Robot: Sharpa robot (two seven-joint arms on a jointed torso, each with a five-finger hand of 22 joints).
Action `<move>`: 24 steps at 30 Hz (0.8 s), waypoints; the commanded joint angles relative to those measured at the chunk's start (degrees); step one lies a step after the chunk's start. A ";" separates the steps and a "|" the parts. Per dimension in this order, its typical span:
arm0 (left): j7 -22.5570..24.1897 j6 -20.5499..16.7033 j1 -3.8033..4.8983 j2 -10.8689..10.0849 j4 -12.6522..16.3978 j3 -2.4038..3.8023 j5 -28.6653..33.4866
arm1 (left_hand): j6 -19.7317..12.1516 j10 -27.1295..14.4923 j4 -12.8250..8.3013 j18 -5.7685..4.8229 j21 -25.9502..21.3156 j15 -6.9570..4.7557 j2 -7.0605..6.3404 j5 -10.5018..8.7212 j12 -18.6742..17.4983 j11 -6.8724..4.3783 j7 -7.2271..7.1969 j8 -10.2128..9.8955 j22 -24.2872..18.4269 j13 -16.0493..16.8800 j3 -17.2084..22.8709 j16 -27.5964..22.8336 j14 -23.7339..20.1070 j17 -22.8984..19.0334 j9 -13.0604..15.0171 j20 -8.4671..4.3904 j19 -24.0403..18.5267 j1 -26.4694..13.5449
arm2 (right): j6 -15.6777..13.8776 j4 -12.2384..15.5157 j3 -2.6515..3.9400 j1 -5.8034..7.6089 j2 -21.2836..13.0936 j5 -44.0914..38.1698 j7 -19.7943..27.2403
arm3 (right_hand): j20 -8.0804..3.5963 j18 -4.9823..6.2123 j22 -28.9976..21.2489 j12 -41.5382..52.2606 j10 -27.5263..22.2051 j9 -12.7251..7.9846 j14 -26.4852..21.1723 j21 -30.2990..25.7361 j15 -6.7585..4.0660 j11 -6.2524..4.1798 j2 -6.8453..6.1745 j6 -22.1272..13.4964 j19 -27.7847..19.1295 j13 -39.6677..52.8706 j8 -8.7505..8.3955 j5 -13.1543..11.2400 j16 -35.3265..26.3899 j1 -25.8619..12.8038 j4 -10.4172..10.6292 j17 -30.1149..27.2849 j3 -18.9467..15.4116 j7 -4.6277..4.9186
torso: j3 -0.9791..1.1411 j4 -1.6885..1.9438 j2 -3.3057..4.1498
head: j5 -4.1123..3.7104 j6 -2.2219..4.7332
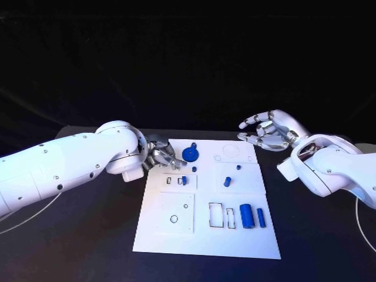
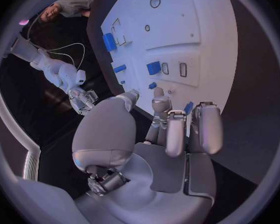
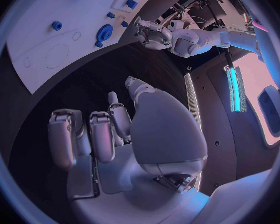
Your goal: Assemble the parts on the task board
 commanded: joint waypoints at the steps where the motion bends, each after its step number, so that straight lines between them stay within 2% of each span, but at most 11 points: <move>1: -2.12 3.16 0.15 1.10 -0.87 -0.19 -2.27 | -0.14 0.29 0.09 -0.73 0.26 -0.37 -0.06 -0.22 0.29 0.01 -0.29 0.45 0.09 0.24 -0.59 0.15 5.99 14.53 0.17 -0.02 0.42 -0.85 | -2.74 -0.39 0.00 0.01 0.36 2.67 2.84 | -0.34 2.27 5.02 -8.48 -6.94 0.08 1.65 -8.54 -0.39 0.14 -0.48 -1.30 -3.21 -4.72 0.52 0.47 -4.14 0.80 0.32 1.31 0.70 0.08 | -0.01 -0.09 0.09 | 0.08 -0.28; 6: -2.34 3.66 0.19 2.31 -1.57 -0.51 -2.41 | -0.21 0.22 0.10 -0.76 0.37 -0.38 -0.02 -0.22 0.35 0.00 -0.31 0.54 0.29 0.32 -0.97 0.20 6.02 14.64 0.32 -0.02 0.46 -1.30 | -4.24 -0.68 0.00 0.02 0.59 4.54 4.03 | -0.38 2.74 3.28 -11.14 -8.58 0.16 1.08 -11.27 -0.41 0.07 -0.73 -2.05 -4.22 -7.43 0.97 0.67 -5.56 0.98 0.51 -0.44 0.93 0.18 | -0.02 -0.06 0.07 | 0.03 -0.51; 7: -2.42 3.90 0.19 2.74 -1.84 -0.67 -2.46 | -0.23 0.19 0.11 -0.77 0.40 -0.38 0.02 -0.22 0.38 -0.01 -0.31 0.57 0.35 0.35 -1.14 0.22 6.03 14.67 0.39 -0.03 0.47 -1.51 | -4.61 -0.76 0.00 0.02 0.64 5.13 4.32 | -0.39 3.49 0.73 -15.55 -11.77 0.26 -0.03 -15.31 -0.43 0.14 -0.81 -2.57 -5.95 -11.60 1.40 0.80 -7.66 1.08 0.68 -3.25 1.19 0.16 | 0.00 -0.07 0.09 | 0.06 -0.63; 9: -2.47 4.06 0.20 3.03 -2.02 -0.80 -2.49 | -0.26 0.15 0.10 -0.79 0.46 -0.38 0.03 -0.22 0.37 -0.01 -0.32 0.59 0.48 0.34 -1.25 0.23 6.04 14.69 0.43 -0.03 0.51 -1.62 | -4.83 -0.81 0.00 0.02 0.67 5.49 4.49 | -0.42 4.09 -1.47 -18.47 -13.74 0.35 -1.03 -18.77 -0.48 0.08 -0.94 -2.90 -7.31 -14.51 1.79 0.89 -9.63 1.10 0.78 -5.66 1.37 0.17 | 0.00 -0.08 0.09 | 0.04 -0.72; 12: -2.58 4.51 0.20 3.73 -2.39 -1.04 -2.53 | -0.28 0.14 0.10 -0.78 0.44 -0.38 0.03 -0.22 0.39 -0.01 -0.32 0.60 0.41 0.37 -1.33 0.25 6.05 14.72 0.45 -0.03 0.48 -1.70 | -5.22 -0.95 0.00 0.02 0.76 6.12 4.81 | -0.45 4.37 -2.64 -19.66 -14.56 0.39 -1.37 -20.58 -0.44 0.09 -1.16 -3.25 -7.87 -15.89 2.01 0.94 -10.50 1.01 0.82 -6.57 1.37 0.22 | 0.00 -0.10 0.13 | 0.02 -0.88; 15: -2.68 5.15 0.20 4.25 -2.66 -1.16 -2.55 | -0.28 0.22 0.09 -0.85 0.60 -0.38 0.05 -0.21 0.50 -0.02 -0.33 0.63 0.76 0.52 -1.38 0.25 6.05 14.73 0.48 -0.03 0.62 -1.75 | -5.36 -1.08 0.00 0.02 0.85 6.43 4.94 | -0.40 5.37 -6.66 -25.46 -18.80 0.51 -3.05 -26.86 -0.37 0.16 -1.31 -3.99 -10.20 -21.91 2.64 1.06 -13.78 0.93 0.87 -10.19 1.62 0.29 | 0.01 -0.09 0.13 | 0.13 -1.09; 18: -2.79 5.90 0.20 4.68 -2.96 -1.26 -2.72 | -0.22 0.36 0.06 -0.87 0.67 -0.39 0.19 -0.19 0.69 -0.04 -0.36 0.71 0.91 0.76 -1.41 0.23 6.04 14.70 0.56 -0.03 0.67 -1.77 | -5.50 -1.19 -0.01 0.02 0.93 6.62 5.00 | -0.40 5.46 -7.13 -26.08 -19.17 0.53 -3.16 -27.58 -0.37 0.17 -1.34 -4.13 -10.35 -22.70 2.78 1.11 -14.11 0.91 0.88 -10.45 1.66 0.30 | 0.02 -0.09 0.07 | 0.14 -1.36; 24: -3.02 6.73 0.20 5.14 -3.12 -1.36 -3.86 | -0.17 0.36 0.05 -0.88 0.70 -0.41 0.45 -0.18 0.74 -0.07 -0.40 0.82 0.95 0.81 -1.42 0.25 6.05 14.72 0.66 -0.03 0.66 -1.77 | -5.62 -1.22 -0.01 0.02 0.85 6.94 5.05 | -0.40 5.52 -7.47 -26.55 -19.48 0.55 -3.28 -28.09 -0.36 0.18 -1.39 -4.24 -10.46 -23.32 2.88 1.15 -14.40 0.88 0.88 -10.70 1.68 0.31 | -0.05 -0.04 0.10 | -0.02 -1.48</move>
